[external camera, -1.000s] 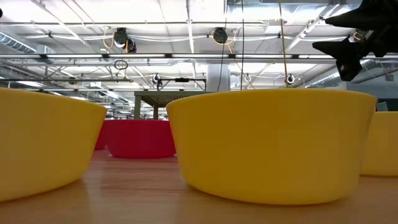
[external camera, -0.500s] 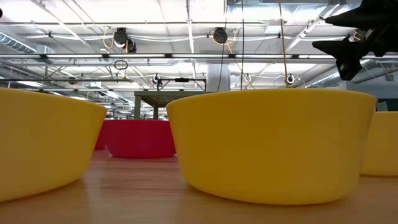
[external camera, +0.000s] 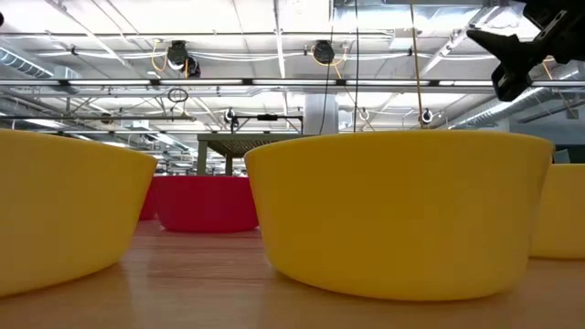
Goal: Pick & Place Mini bowls
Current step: Put the red patterned bowl on the shelf
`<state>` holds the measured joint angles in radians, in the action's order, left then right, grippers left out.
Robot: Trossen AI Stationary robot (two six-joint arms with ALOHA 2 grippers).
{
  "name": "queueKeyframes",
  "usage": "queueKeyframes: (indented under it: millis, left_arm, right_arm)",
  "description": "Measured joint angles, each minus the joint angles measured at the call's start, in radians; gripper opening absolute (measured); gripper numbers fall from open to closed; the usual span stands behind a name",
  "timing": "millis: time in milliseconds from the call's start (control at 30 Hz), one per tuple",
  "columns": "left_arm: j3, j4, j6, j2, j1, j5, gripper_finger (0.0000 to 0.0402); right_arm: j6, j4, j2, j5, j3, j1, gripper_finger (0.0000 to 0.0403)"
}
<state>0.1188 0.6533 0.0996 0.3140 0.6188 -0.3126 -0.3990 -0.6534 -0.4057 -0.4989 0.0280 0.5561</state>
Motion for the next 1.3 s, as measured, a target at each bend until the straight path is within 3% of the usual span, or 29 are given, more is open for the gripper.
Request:
queueKeyframes:
  millis: [200,400,667,833,1067,1300]
  left_arm:
    - [0.0,0.0,0.0,0.0,0.0,0.0,0.0122]
    - [0.0,0.0,0.0,0.0,0.0,0.0,0.0122]
    - [0.0,0.0,0.0,0.0,0.0,0.0,0.0122]
    - [0.0,0.002,0.0,0.0,0.0,0.0,0.0122]
    - [0.0,0.0,0.0,0.0,0.0,0.0,0.0122]
    - [0.0,-0.004,0.0,0.0,0.0,0.0,0.0122]
  right_arm:
    - [0.035,-0.011,-0.001,-0.015,0.0,0.0,0.0212]
    - [0.072,-0.096,0.0,-0.189,0.003,-0.002,0.0212]
    - [0.263,-0.029,-0.067,-0.151,0.142,-0.068,0.0212]
    - [0.26,0.171,-0.158,-0.151,0.242,-0.123,0.0212]
    - [0.067,0.526,-0.265,-0.143,0.363,-0.215,0.0212]
    - [-0.114,0.829,-0.363,0.03,0.501,-0.341,0.0212]
